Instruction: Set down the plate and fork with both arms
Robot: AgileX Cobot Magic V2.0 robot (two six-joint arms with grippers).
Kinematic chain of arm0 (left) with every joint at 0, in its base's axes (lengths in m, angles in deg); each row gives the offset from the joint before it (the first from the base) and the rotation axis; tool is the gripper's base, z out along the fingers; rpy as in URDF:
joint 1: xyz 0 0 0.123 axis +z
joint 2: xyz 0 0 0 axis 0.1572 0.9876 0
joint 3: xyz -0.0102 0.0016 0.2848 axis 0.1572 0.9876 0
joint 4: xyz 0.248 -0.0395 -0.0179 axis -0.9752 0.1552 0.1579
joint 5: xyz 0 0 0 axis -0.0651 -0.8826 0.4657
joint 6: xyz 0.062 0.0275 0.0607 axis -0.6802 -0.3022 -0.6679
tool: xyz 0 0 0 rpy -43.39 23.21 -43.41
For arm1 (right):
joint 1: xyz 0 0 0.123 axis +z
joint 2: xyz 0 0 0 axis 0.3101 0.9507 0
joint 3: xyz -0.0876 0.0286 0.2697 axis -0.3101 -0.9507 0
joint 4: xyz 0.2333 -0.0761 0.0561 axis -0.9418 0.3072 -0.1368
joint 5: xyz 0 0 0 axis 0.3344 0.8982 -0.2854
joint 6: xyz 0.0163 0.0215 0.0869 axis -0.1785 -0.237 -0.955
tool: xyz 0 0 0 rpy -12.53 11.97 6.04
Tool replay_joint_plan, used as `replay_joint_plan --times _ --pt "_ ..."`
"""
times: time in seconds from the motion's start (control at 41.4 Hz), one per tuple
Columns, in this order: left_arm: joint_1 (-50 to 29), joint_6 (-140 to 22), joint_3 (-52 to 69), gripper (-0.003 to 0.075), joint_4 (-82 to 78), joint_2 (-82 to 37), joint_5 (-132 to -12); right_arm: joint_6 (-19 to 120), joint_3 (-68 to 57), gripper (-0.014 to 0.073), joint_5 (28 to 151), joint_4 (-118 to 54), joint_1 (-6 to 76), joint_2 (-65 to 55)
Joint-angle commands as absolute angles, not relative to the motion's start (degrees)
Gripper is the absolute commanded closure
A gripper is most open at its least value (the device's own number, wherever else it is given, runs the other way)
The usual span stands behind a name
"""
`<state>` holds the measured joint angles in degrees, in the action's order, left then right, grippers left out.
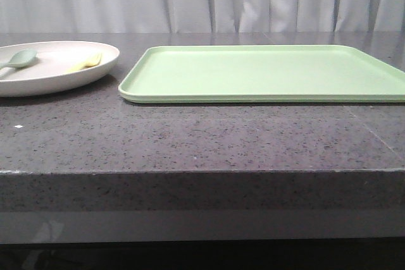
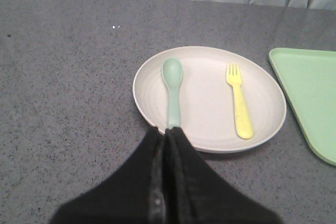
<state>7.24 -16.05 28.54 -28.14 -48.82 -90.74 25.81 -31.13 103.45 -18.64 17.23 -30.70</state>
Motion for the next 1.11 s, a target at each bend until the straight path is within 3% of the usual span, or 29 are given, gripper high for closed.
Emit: replay_joint_plan --times 0.0,0.531,0.627,0.7,0.772,0.893,0.965,1.086 --pt "6.90 -16.05 26.64 0.0741 -28.14 -48.16 -87.15 26.36 -29.09 0.0712 98.66 -17.79 17.15 -30.32" --pt "6.90 -16.05 26.64 0.0740 -28.14 -48.16 -86.82 26.36 -29.09 0.0712 98.96 -17.79 17.15 -30.32" --pt "6.90 -15.97 26.64 0.0726 -28.14 -48.16 -86.53 26.36 -29.09 0.0673 99.17 -17.69 17.15 -30.32" --pt "6.90 -15.97 26.64 0.0639 -29.17 -48.16 -86.44 26.36 -29.09 0.0552 99.83 -17.44 17.15 -30.32" --pt "6.90 -15.97 26.64 0.0481 -30.26 -48.16 -86.44 26.36 -29.09 0.0364 100.46 -15.80 17.15 -30.32" --pt "6.90 -15.97 26.64 0.0259 -30.26 -48.16 -86.44 26.36 -29.09 0.0167 99.56 -15.50 17.15 -30.32" --pt "6.90 -15.97 26.64 0.0221 -30.26 -48.16 -86.44 26.36 -29.09 0.0151 99.56 -15.50 17.15 -30.32" --pt "6.90 -15.97 26.64 0.0242 -30.02 -48.16 -86.44 26.36 -29.09 0.0155 99.61 -15.50 17.15 -30.32"
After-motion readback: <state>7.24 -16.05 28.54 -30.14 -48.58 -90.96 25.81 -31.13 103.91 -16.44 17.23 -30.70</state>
